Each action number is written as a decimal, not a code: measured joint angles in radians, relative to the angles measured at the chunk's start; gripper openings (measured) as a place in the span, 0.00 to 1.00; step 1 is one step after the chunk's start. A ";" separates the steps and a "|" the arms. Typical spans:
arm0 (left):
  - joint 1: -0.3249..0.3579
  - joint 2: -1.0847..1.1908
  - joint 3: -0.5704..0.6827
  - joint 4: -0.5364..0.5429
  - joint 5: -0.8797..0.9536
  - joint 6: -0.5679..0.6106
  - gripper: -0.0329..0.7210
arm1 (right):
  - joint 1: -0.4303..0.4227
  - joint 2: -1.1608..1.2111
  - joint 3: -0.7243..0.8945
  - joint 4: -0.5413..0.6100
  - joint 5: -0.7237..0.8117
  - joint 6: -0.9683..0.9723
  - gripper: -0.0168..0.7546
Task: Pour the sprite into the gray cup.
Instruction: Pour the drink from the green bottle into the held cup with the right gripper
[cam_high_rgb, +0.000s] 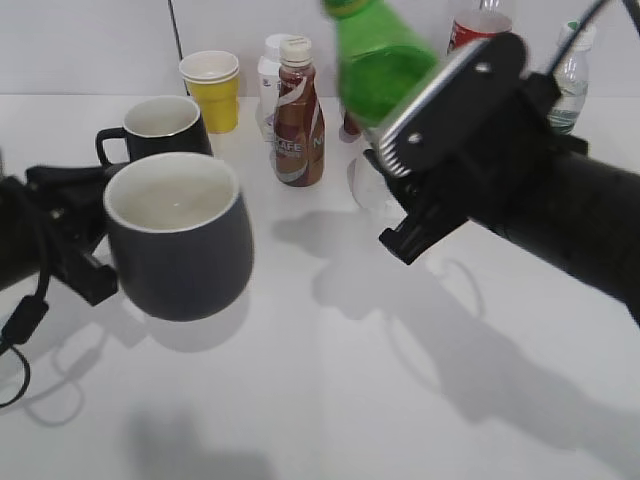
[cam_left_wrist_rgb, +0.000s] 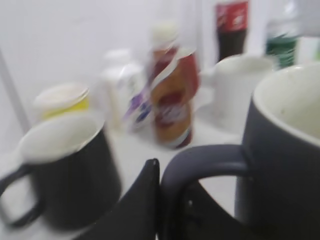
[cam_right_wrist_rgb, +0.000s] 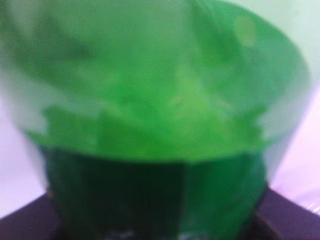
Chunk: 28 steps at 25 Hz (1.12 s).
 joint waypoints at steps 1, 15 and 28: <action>-0.020 -0.031 -0.021 0.005 0.062 -0.004 0.10 | 0.000 -0.001 -0.015 0.004 0.024 -0.059 0.55; -0.200 -0.151 -0.124 0.025 0.417 -0.095 0.10 | 0.000 -0.001 -0.094 0.068 0.079 -0.628 0.55; -0.224 -0.180 -0.124 0.026 0.458 -0.096 0.10 | 0.000 0.003 -0.096 0.102 -0.075 -0.934 0.55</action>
